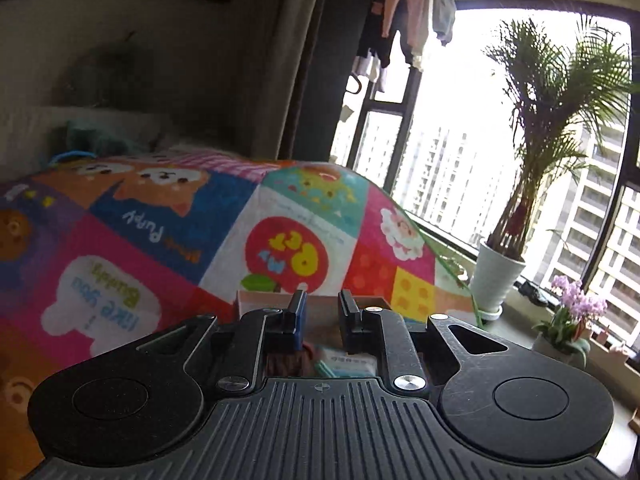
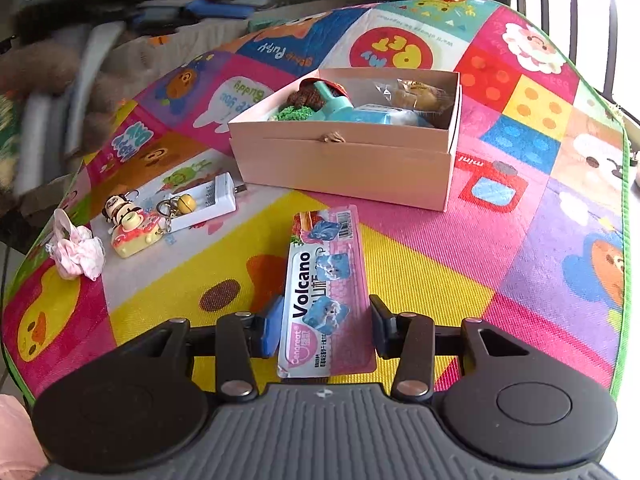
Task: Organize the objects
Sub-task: 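Lower the teal toy into the pink box and open the left tool, then grasp the Volcano candy pack with the right tool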
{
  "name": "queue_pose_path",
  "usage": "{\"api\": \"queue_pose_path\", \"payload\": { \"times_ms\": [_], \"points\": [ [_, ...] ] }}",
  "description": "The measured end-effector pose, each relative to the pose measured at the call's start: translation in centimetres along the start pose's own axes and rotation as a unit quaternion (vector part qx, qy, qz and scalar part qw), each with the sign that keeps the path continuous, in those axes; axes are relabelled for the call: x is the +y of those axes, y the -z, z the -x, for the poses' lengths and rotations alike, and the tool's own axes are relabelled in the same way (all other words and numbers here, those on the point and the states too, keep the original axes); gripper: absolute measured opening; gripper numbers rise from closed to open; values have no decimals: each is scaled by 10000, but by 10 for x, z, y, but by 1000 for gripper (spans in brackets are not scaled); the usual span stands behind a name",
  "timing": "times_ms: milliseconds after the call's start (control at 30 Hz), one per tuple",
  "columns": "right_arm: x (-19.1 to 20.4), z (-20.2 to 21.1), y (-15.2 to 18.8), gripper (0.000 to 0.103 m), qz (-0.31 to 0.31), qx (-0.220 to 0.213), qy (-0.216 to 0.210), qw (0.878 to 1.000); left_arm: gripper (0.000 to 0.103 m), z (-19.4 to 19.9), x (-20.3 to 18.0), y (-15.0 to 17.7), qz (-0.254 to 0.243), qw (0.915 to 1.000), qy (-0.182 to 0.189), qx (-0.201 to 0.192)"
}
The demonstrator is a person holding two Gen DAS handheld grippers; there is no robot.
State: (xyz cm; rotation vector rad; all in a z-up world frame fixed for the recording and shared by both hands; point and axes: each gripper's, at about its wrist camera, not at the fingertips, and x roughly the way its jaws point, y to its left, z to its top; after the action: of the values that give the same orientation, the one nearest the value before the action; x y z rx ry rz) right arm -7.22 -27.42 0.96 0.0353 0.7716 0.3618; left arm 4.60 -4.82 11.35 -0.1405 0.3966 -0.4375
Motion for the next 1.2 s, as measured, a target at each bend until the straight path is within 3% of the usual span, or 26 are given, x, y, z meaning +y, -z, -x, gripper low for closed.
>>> {"api": "queue_pose_path", "payload": {
  "times_ms": [133,167,200,267,367,433,467,500,567,633,733,833,867,933,1200],
  "points": [
    [-7,19,-21,41,-341,-249,-515,9978,18,42,10,17,128,9989,357,260],
    [-10,26,-30,17,-430,-371,-604,9966,18,50,12,25,256,9978,506,345],
    [-12,30,-40,3,-479,-418,-678,9957,18,55,15,34,401,9963,619,442],
    [-18,35,-60,3,-613,-548,-683,9943,18,63,20,55,632,9937,588,716],
    [-17,32,-79,5,-418,-601,-289,9969,18,54,16,88,728,9854,50,1537],
    [-11,27,-80,9,-196,-392,-261,9987,18,46,10,107,549,9766,-166,2071],
    [-6,24,-77,18,-36,-236,-275,9993,18,43,4,116,360,9729,-229,2271],
    [-2,21,-73,37,113,-88,-273,9995,18,40,-2,124,146,9698,-300,2417],
    [9,16,-59,60,447,155,-166,9987,18,35,-14,133,-275,9629,-455,2647],
    [19,8,-46,61,731,399,-42,9965,19,36,-24,137,-677,9622,-559,2578],
    [27,-4,-31,61,884,703,-35,9936,19,32,-25,134,-720,9609,-571,2611],
    [32,-15,-24,41,885,891,1,9921,19,32,-18,134,-519,9638,-524,2564],
    [34,-14,-23,31,969,809,64,9920,19,35,-17,134,-434,9650,-492,2541],
    [33,-11,-27,24,887,779,-35,9930,19,36,-12,134,-316,9666,-403,2512],
    [2,18,-83,23,36,-114,-198,9997,19,38,-9,135,-157,9687,-334,2454]
  ]
}}
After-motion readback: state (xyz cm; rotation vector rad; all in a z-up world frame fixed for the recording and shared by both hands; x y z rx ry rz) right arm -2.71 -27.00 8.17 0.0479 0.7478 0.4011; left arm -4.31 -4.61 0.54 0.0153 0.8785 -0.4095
